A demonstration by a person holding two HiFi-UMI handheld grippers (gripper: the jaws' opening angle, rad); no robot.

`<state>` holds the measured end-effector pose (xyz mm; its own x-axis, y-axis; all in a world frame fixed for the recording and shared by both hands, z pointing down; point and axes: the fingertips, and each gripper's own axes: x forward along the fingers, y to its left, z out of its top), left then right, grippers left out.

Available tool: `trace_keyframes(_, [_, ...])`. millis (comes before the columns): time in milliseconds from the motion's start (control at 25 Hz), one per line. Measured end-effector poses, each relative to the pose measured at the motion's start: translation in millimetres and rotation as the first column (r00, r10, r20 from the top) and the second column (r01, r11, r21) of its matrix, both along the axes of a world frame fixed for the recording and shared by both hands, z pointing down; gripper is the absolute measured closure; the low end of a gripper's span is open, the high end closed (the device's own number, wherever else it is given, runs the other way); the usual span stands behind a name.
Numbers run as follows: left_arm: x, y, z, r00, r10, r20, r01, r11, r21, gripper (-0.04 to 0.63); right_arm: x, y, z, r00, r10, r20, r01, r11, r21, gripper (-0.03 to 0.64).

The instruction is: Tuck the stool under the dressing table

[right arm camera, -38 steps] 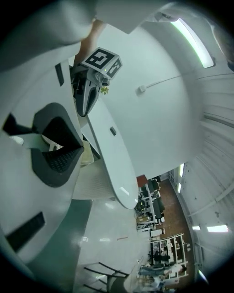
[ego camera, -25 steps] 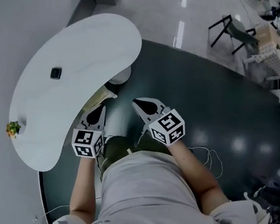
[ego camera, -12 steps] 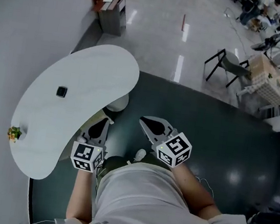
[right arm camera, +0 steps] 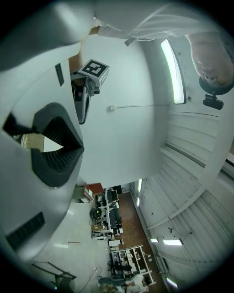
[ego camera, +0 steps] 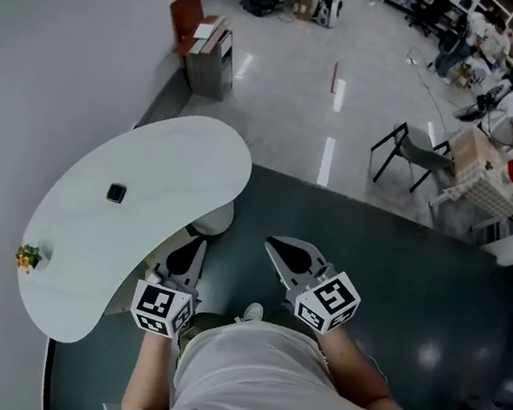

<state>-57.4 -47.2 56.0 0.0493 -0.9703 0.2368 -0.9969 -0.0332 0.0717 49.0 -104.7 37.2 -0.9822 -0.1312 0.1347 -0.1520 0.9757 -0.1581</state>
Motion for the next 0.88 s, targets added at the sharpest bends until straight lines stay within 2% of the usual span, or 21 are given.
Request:
trace_keyframes(280, [1,0,-7,1.0,-0.022,0.017,0.021,1.0,0.018,0.592,7,0,-7,1.0,0.017,0.022,-0.017,1.0,0.025,0.606])
trace_keyframes(440, [-5,1,-5,1.0,-0.021,0.015,0.021,1.0,0.004,0.592,5,3,-5,0.999,0.038,0.035,-0.038,0.999,0.014,0.606])
trace_keyframes(880, [-15,-13,-4,1.0,-0.011,0.01,0.011,1.0,-0.004,0.592,0,-5,2,0.999,0.048,0.006,-0.048,0.999,-0.005,0.606])
